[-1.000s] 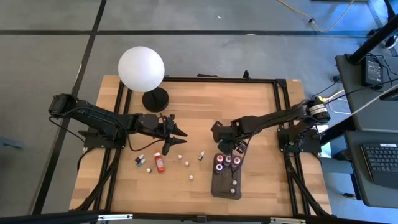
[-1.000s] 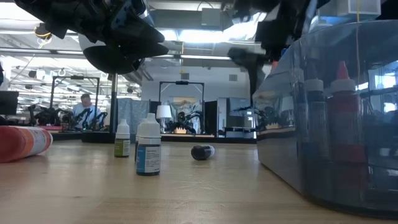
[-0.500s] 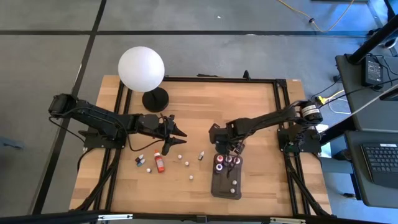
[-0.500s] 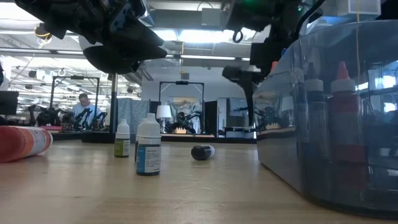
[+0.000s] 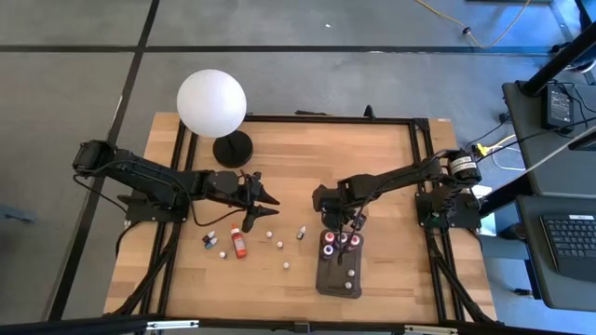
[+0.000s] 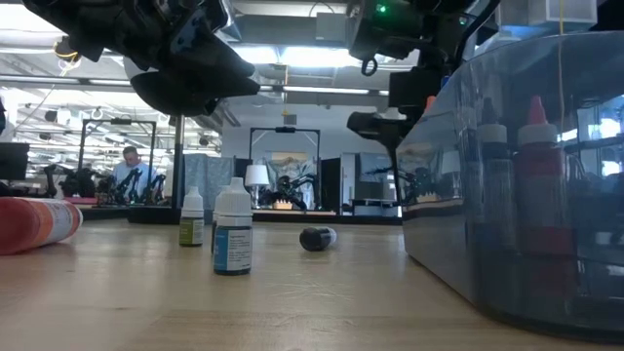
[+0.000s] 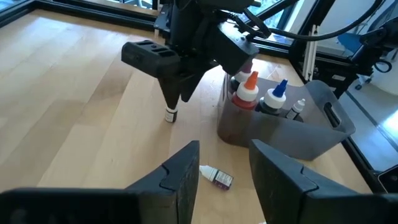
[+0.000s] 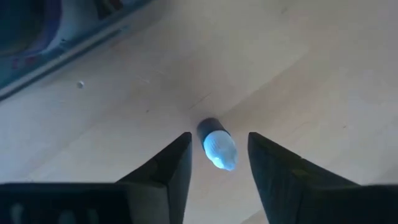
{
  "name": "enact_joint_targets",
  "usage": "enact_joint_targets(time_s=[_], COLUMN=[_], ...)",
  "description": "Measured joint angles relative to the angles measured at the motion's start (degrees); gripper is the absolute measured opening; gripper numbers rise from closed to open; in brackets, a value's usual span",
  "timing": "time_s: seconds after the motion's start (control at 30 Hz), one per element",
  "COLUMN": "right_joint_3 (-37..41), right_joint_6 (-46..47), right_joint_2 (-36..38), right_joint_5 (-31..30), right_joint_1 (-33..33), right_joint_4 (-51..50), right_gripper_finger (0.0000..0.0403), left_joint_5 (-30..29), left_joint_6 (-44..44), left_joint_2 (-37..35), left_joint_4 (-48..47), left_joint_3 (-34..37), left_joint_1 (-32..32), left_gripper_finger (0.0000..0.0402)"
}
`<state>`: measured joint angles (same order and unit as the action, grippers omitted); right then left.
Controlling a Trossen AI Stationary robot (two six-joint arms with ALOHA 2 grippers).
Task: Pick & Place food coloring
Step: Put the small food coloring bottle into the black bin
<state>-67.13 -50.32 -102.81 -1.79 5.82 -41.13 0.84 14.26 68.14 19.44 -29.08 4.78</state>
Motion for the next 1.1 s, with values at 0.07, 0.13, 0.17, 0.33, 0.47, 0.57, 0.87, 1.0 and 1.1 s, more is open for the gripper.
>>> enact_joint_targets(time_s=[0.07, 0.13, 0.17, 0.33, 0.47, 0.57, 0.87, 1.0, 1.1], right_joint_3=[0.0, 0.0, 0.0, 0.0, 0.0, 0.0, 0.0, 0.0, 0.0], right_joint_6=[-0.1, -0.1, -0.1, 0.2, 0.3, 0.3, 0.8, 0.8, 0.8], right_joint_2=[0.0, 0.0, 0.0, 0.0, 0.0, -0.3, -2.0, -2.1, -2.1], right_joint_5=[0.2, 0.1, 0.1, 0.1, 0.1, 0.0, -0.1, -0.1, -0.1], right_joint_1=[-0.2, -0.2, -0.2, -0.2, -0.2, -0.2, -0.2, -0.2, -0.2], right_joint_4=[0.0, 0.2, 0.3, 0.7, 0.7, 0.7, 0.9, 0.7, 0.6], right_gripper_finger=[0.0148, 0.0141, 0.0139, 0.0137, 0.0136, 0.0136, 0.0133, 0.0121, 0.0106], left_joint_5=[-0.1, -0.6, -1.0, -2.9, -2.9, -2.9, -2.9, -3.3, -3.6], left_joint_6=[0.0, 0.0, 0.0, 0.0, 0.0, 0.0, 0.0, 0.0, 0.0], left_joint_2=[0.0, 0.0, 0.0, 0.0, 0.0, 0.0, 0.0, 0.0, 0.0], left_joint_4=[0.0, 0.0, 0.0, 0.0, 0.0, 0.0, -0.6, -1.0, -1.2], left_joint_3=[0.0, 0.0, 0.0, 0.0, 0.0, 0.0, 0.0, 0.0, 0.0], left_joint_1=[0.0, 0.0, 0.0, 0.0, 0.0, 0.0, 0.0, 0.0, 0.0], left_gripper_finger=[0.0138, 0.0138, 0.0138, 0.0136, 0.0134, 0.0135, 0.0138, 0.0136, 0.0134])
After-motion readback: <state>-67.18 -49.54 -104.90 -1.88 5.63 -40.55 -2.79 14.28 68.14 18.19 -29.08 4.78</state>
